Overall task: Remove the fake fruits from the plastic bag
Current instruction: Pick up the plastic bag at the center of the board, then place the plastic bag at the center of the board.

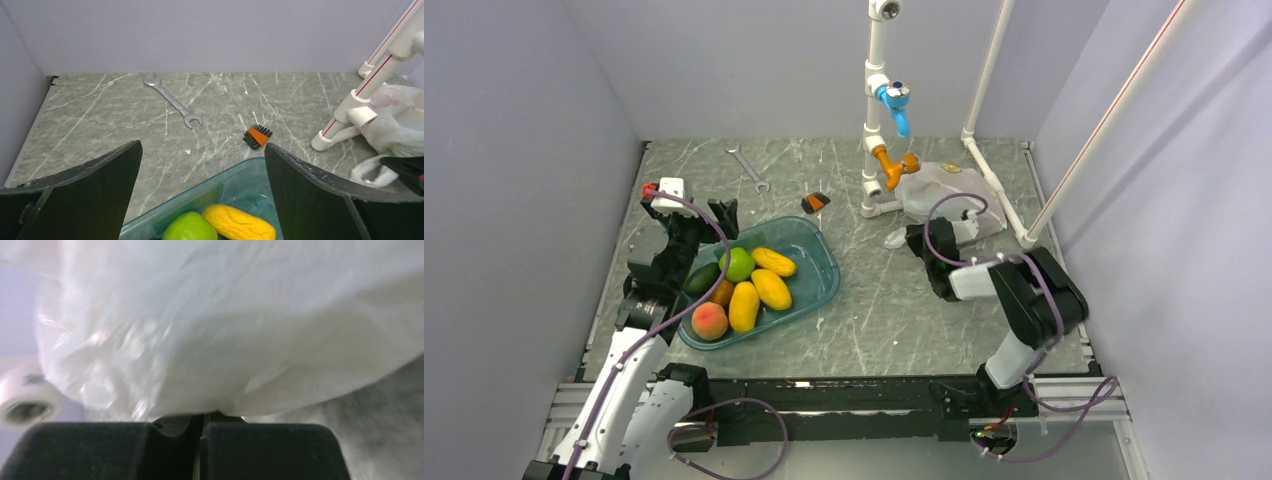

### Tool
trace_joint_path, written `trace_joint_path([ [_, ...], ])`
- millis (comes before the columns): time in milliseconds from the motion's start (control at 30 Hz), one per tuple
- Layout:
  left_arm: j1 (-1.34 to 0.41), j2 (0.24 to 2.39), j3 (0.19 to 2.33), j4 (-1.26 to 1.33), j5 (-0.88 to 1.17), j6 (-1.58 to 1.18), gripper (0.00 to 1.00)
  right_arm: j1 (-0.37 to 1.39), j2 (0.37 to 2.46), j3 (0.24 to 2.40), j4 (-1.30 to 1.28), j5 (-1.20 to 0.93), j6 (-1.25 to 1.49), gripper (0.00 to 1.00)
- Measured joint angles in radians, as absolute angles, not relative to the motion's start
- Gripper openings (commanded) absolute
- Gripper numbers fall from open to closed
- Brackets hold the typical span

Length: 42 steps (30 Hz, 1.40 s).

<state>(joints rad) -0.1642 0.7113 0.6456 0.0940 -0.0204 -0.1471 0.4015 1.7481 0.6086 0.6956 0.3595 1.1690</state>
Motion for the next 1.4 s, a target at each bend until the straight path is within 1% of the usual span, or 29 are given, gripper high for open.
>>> trace_joint_path([
  [133, -0.164, 0.711, 0.646, 0.094, -0.012, -0.151, 1.0, 0.401, 1.493, 0.469, 0.653, 0.36, 1.146, 0.0],
  [233, -0.164, 0.711, 0.646, 0.094, -0.005, -0.154, 0.99, 0.4, 1.239, 0.426, 0.518, 0.369, 1.145, 0.0],
  [367, -0.164, 0.71, 0.646, 0.097, 0.006, -0.163, 0.99, 0.399, 0.937, 0.422, 0.307, 0.386, 1.156, 0.0],
  [467, -0.164, 0.71, 0.646, 0.102, 0.015, -0.173, 0.99, 0.398, 0.802, 0.448, 0.128, 0.388, 1.155, 0.0],
  [533, -0.164, 0.711, 0.646, 0.101, 0.022, -0.178, 0.99, 0.397, 0.752, 0.479, 0.017, 0.379, 1.15, 0.0],
  [767, -0.164, 0.714, 0.646, 0.101, 0.031, -0.179, 0.99, 0.397, 0.622, 0.611, -0.233, 0.265, 1.134, 0.0],
  [933, -0.164, 0.731, 0.656, 0.101, 0.041, -0.179, 0.99, 0.396, 0.562, 0.708, -0.286, 0.17, 1.162, 0.0],
  [1067, -0.164, 0.738, 0.657, 0.1, 0.049, -0.179, 0.99, 0.396, 0.558, 0.723, -0.286, 0.122, 1.193, 0.0],
  [1200, -0.165, 0.752, 0.661, 0.095, 0.062, -0.179, 0.99, 0.396, 0.636, 0.722, -0.281, 0.115, 1.185, 0.0],
  [1233, -0.166, 0.757, 0.664, 0.093, 0.066, -0.179, 0.99, 0.396, 0.67, 0.722, -0.276, 0.11, 1.168, 0.03],
  [1333, -0.174, 0.781, 0.683, 0.083, 0.086, -0.178, 0.99, 0.396, 0.795, 0.721, -0.248, 0.062, 1.088, 0.26],
  [1367, -0.178, 0.79, 0.691, 0.081, 0.095, -0.177, 0.99, 0.396, 0.833, 0.721, -0.242, 0.045, 1.062, 0.31],
  [1400, -0.183, 0.804, 0.703, 0.078, 0.109, -0.176, 0.99, 0.396, 0.899, 0.724, -0.241, 0.015, 1.006, 0.34],
])
